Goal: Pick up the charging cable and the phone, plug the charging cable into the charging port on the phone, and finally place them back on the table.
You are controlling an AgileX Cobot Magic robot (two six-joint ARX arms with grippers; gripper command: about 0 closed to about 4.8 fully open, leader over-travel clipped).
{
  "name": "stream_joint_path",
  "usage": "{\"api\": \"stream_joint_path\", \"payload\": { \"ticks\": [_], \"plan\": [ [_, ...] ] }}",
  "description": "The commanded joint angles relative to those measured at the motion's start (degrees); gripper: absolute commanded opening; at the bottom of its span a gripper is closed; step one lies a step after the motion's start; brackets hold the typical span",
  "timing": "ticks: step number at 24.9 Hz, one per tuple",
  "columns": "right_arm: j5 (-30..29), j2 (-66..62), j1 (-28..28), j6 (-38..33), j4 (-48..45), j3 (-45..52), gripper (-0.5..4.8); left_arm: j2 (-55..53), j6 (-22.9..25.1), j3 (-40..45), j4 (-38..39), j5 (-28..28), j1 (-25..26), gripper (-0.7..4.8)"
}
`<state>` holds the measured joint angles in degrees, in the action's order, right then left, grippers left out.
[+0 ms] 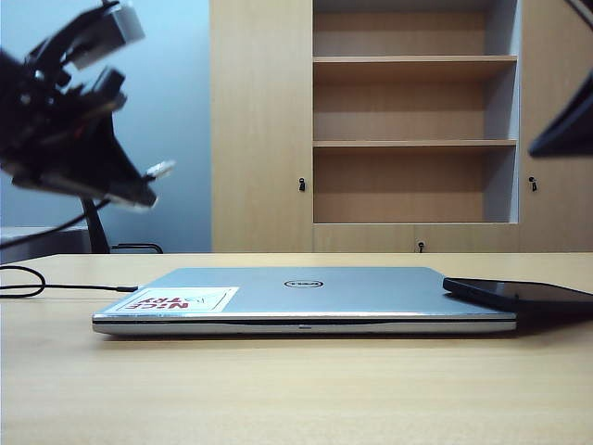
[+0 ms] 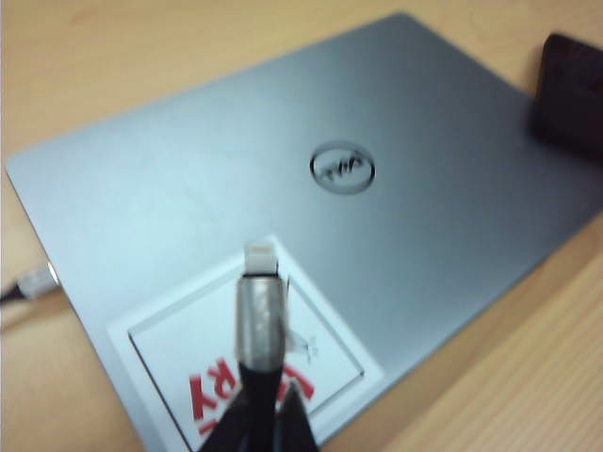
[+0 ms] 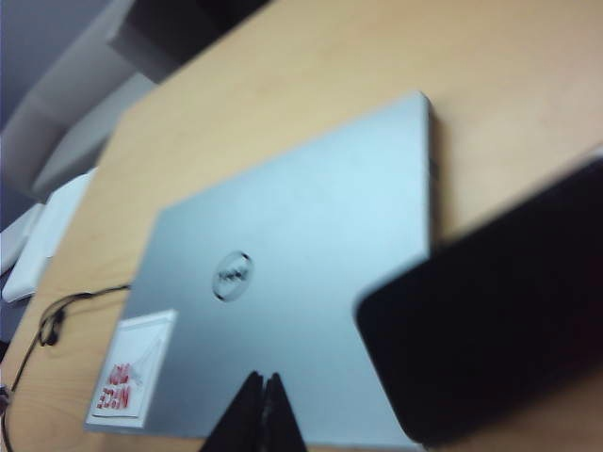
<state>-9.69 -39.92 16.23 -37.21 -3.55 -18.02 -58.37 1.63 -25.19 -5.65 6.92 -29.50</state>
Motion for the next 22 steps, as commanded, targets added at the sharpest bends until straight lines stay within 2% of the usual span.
{"api": "stream_joint_path", "payload": {
  "ticks": [1, 4, 5, 6, 8, 9, 11, 13, 22],
  "plan": [
    [-0.48, -0.63, -1.14, -5.77, -1.38, 1.9, -0.05, -0.63, -0.04, 0.74, -0.44, 0.2, -0.02, -0.07],
    [-0.31, -1.92, -1.9, -9.97, -0.81, 2.43, -0.03, -0.79, -0.07, 0.87, -0.42, 0.2, -0.02, -0.07],
    [-0.33, -2.36, -2.19, -10.36, -0.59, 2.4, 0.24, -0.79, -0.04, 0.87, -0.46, 0.2, -0.02, -0.07],
    [-0.31, -2.82, -2.25, -10.6, -0.63, 2.4, 0.74, -0.79, -0.02, 0.87, -0.5, 0.2, -0.02, -0.07],
    [-0.31, -3.69, -2.32, -11.43, -0.66, 2.4, 2.3, -0.79, -0.02, 0.87, -0.79, 0.2, -0.02, -0.07],
    [-0.28, -4.04, -2.34, -12.39, -0.59, 2.4, 2.9, -0.79, -0.04, 0.87, -0.85, 0.2, -0.02, -0.07],
    [-0.37, -4.96, -2.78, -15.06, -0.59, 2.4, 3.54, -0.79, -0.04, 0.87, -0.85, 0.2, -0.02, -0.07],
    [-0.33, -6.01, -3.28, -16.81, -0.59, 2.4, 3.7, -0.79, -0.04, 0.87, -0.85, 0.2, -0.02, -0.07],
    [-0.72, -12.11, -9.38, -23.32, -1.25, 2.38, 3.7, -0.79, -0.04, 0.87, -0.85, 0.2, -0.02, -0.07]
  ]
}}
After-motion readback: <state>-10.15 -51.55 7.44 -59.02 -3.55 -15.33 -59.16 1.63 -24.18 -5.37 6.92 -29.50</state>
